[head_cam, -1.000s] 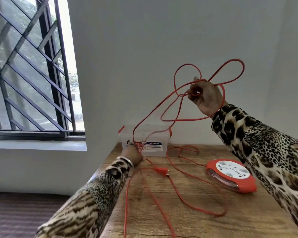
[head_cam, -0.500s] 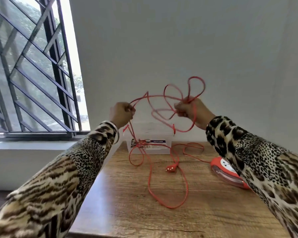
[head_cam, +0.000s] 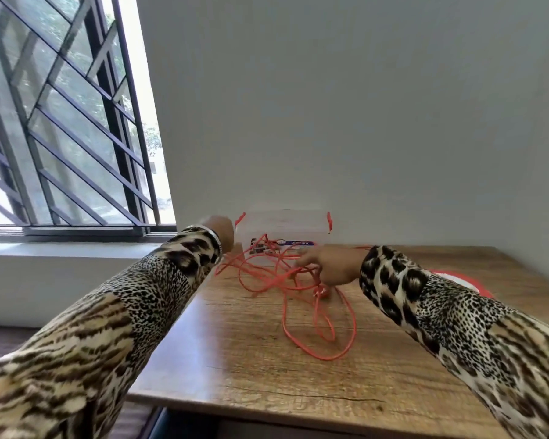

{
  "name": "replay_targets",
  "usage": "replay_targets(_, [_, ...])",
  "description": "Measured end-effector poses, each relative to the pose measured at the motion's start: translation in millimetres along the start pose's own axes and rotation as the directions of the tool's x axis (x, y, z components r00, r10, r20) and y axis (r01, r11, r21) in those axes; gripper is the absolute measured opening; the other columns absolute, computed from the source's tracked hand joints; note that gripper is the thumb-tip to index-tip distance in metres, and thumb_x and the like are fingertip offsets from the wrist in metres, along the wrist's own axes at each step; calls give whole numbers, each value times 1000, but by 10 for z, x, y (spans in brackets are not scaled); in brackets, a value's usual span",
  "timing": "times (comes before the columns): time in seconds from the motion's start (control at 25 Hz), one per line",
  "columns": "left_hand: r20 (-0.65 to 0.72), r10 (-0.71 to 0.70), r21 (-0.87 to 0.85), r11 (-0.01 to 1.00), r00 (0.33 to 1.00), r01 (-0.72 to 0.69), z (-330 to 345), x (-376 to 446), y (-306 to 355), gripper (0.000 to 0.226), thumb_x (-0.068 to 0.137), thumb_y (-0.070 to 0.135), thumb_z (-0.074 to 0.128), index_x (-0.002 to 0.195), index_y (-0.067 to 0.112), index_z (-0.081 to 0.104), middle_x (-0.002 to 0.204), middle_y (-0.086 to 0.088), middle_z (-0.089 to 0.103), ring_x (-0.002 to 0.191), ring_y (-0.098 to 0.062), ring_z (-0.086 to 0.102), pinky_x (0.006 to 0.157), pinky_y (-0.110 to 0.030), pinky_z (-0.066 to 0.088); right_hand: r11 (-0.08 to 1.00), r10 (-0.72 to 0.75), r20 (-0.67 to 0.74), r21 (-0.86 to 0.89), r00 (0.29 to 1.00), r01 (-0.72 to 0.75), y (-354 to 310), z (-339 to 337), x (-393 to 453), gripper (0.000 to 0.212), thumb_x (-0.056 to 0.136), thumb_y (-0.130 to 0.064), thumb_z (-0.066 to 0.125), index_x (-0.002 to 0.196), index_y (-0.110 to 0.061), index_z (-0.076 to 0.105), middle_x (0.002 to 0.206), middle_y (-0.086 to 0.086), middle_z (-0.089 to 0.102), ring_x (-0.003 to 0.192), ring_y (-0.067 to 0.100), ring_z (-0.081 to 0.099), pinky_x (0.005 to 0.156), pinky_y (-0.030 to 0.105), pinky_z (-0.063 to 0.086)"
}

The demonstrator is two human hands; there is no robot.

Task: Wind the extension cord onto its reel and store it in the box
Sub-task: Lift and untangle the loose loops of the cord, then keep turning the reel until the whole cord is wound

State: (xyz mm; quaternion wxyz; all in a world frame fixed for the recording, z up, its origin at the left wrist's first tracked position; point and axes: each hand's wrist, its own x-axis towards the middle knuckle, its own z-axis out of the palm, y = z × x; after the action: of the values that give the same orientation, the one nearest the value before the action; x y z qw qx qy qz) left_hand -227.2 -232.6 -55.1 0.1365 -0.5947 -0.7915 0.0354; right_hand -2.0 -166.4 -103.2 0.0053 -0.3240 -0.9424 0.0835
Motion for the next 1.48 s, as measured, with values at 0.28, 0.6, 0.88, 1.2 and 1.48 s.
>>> replay_targets(0.28, [-435,-7,-435,877,900,-204,-139,-51,848,27,75,5,52,99,11,64,104,-12,63,95,-33,62,76,-35,49,980,11,-391,188,920,68,288,47,-194,55,79,9,60,121,-27,65,152,4,35,113,24,58,65,7,46])
replay_targets(0.6, [185,314,-964,-128,931,235,252,-689,2646,13,91,15,55,81,8,60,62,-6,57,40,-15,55,46,-25,47,750,661,-493,433,565,-500,1458,159,-994,25,78,-20,65,102,-15,68,111,8,68,102,25,60,91,34,47])
replay_targets(0.88, [331,337,-766,-449,881,460,590,-704,3087,7,94,16,59,91,12,54,84,-7,58,80,-20,61,72,-28,53,484,874,-266,553,407,-678,2003,518,-1209,53,88,-47,52,115,-3,63,121,18,63,109,34,58,92,36,44])
replay_targets(1.2, [172,329,-768,-546,929,335,811,-184,2653,54,89,1,59,130,33,49,125,-5,64,105,-32,65,65,-43,59,516,810,-260,743,525,-428,1702,633,-1035,43,91,-33,53,126,-8,49,119,13,60,96,26,59,77,36,51])
replay_targets(1.48, [51,352,-882,-423,935,207,867,139,2187,46,87,1,64,126,23,53,116,-2,70,94,-24,72,61,-40,60,957,278,-671,127,688,-262,1289,551,-1063,52,84,-21,62,132,-27,44,132,6,44,123,24,36,102,41,36])
